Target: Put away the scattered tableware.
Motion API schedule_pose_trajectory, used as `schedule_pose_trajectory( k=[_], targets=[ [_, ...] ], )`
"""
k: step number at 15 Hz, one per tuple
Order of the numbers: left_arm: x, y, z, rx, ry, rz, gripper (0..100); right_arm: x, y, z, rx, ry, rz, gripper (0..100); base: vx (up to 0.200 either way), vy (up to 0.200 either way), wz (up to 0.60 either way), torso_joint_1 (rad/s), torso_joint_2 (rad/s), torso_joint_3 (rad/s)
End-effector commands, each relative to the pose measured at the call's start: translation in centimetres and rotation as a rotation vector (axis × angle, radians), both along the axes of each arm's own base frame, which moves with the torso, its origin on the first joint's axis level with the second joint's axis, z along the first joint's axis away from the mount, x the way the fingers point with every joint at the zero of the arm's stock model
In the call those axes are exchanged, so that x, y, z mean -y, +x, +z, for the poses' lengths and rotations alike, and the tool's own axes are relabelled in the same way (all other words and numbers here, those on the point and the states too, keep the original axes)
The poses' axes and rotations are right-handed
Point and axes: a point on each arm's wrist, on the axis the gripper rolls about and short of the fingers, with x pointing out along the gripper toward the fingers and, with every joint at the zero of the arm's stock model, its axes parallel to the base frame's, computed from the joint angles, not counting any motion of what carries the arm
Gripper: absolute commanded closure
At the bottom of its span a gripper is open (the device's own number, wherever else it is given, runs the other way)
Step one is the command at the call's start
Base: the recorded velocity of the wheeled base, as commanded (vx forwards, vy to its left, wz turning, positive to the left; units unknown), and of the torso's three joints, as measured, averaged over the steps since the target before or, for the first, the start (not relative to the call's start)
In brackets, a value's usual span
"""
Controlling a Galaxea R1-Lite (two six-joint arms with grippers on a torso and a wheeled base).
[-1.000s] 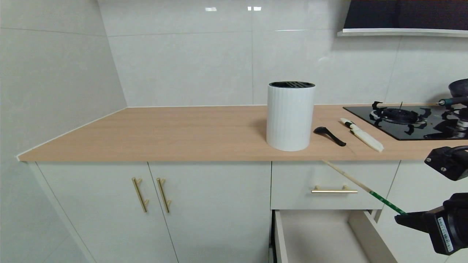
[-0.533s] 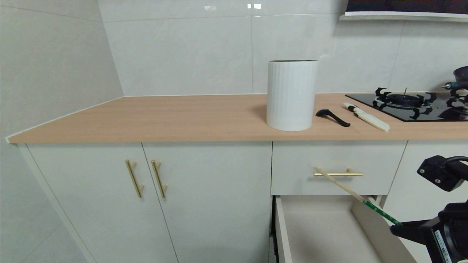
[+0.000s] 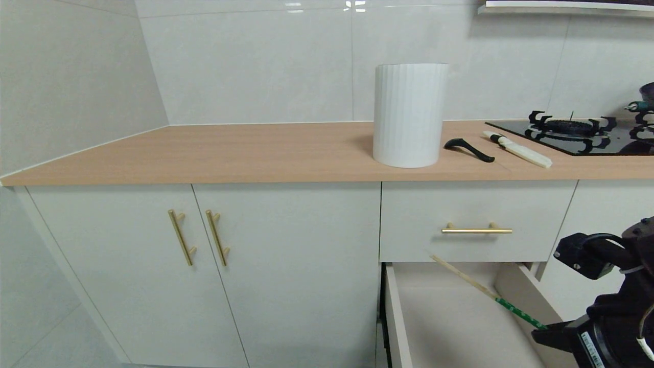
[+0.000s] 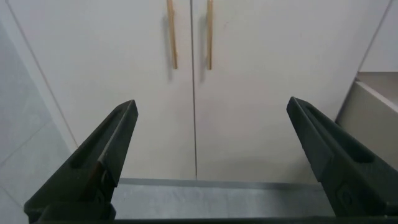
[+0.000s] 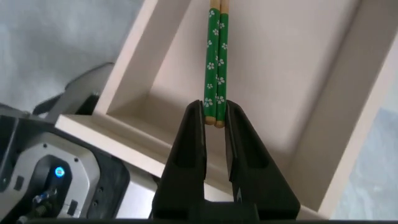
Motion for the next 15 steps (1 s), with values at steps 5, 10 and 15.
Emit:
schedule_pose_trajectory(
  k=[5, 10, 15],
  targets=[
    [0.0, 0.0, 0.0, 0.003, -0.001, 0.000, 0, -2.3, 4.8, -5.5, -0.234, -0.102, -0.016, 100, 0.000, 0.000, 0.00, -0.031, 0.06, 0.042],
    [0.0, 0.0, 0.0, 0.003, -0.001, 0.000, 0, -4.6, 12.3, -12.7, -0.380, -0.102, -0.145, 100, 0.000, 0.000, 0.00, 0.000, 0.00, 0.000],
    [0.0, 0.0, 0.0, 0.003, -0.001, 0.000, 0, -6.6, 13.9, -15.9, -0.455, -0.105, -0.184, 100, 0.000, 0.000, 0.00, 0.000, 0.00, 0.000]
  ],
)
